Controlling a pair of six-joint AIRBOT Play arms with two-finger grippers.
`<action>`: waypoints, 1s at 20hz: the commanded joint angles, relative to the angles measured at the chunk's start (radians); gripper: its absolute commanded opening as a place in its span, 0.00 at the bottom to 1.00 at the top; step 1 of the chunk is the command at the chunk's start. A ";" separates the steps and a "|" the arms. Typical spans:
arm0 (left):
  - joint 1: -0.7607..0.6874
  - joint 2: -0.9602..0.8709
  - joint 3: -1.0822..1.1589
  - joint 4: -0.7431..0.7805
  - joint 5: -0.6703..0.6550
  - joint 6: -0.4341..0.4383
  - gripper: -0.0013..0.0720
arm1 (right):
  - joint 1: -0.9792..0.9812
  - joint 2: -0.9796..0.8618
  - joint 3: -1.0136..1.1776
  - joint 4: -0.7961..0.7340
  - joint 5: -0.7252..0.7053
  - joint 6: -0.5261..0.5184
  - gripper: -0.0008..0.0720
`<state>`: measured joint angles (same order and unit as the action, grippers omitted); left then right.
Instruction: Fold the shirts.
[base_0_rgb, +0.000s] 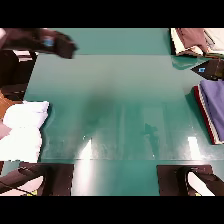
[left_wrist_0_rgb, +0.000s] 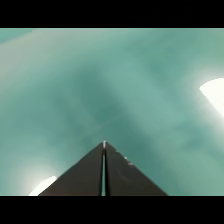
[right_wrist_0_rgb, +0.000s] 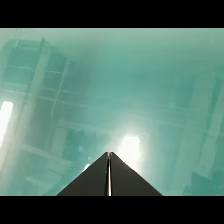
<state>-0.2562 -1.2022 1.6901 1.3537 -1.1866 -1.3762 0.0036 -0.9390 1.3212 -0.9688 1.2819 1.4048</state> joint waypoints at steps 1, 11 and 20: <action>0.182 0.060 -0.009 0.304 -0.305 -0.014 0.06 | 0.001 0.000 0.000 0.000 -0.001 0.000 0.03; 0.510 0.061 -0.682 0.348 0.012 -0.118 0.93 | 0.001 0.000 0.000 0.000 -0.001 0.000 0.03; 0.510 0.075 -0.766 0.340 0.061 -0.182 0.05 | 0.001 0.000 0.000 0.011 -0.058 0.001 0.03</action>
<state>0.2512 -1.1355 0.9249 1.6928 -1.1141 -1.5459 0.0036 -0.9390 1.3212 -0.9657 1.2400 1.4052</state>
